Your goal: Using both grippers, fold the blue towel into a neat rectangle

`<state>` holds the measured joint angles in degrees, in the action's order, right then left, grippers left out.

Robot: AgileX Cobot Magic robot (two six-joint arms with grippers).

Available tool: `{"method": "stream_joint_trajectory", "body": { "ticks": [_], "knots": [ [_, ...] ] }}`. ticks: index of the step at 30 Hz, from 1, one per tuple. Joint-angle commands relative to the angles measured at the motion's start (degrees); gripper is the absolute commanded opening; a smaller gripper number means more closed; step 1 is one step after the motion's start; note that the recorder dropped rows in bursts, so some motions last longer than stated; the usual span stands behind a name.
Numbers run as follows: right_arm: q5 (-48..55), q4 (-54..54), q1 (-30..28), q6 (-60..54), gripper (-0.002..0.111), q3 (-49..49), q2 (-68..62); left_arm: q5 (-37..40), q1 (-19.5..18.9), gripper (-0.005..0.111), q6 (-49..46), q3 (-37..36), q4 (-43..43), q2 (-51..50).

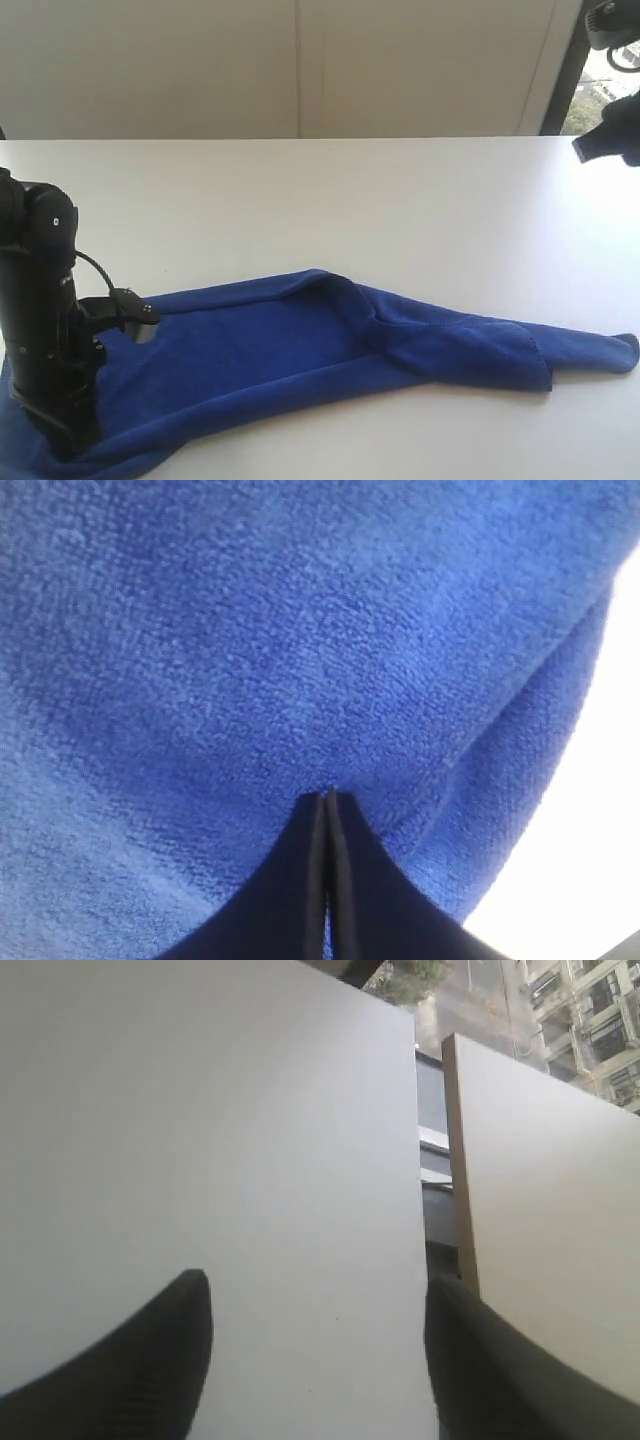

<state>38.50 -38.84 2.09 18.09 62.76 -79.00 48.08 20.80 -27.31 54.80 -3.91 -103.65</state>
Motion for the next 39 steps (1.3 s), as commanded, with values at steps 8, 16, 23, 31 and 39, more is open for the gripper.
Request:
{"method": "stream_joint_trajectory", "body": {
  "ticks": [8, 16, 23, 31, 39],
  "knots": [
    [13.43, 48.02, -1.58, -51.48, 0.048, 8.11, -25.39, -5.46, -0.05, 0.000, 0.39, -1.05, -2.44, -1.05],
    [19.31, 39.16, -2.02, -39.71, 0.048, 8.37, -26.70, -5.46, -0.05, 0.000, 0.39, -1.05, -2.69, -1.05],
    [19.72, 45.93, -2.12, -40.53, 0.048, 8.37, -29.45, -6.73, -0.05, 0.000, 0.39, -1.05, -2.92, -1.05],
    [19.49, 45.90, -2.09, -40.62, 0.048, 8.37, -31.83, -7.65, -0.05, 0.000, 0.39, -1.05, -3.92, -1.05],
    [19.24, 46.86, -2.09, -40.62, 0.045, 8.40, -31.83, -8.04, -0.05, 0.000, 0.39, -1.05, -4.15, -1.05]
  ]
}}
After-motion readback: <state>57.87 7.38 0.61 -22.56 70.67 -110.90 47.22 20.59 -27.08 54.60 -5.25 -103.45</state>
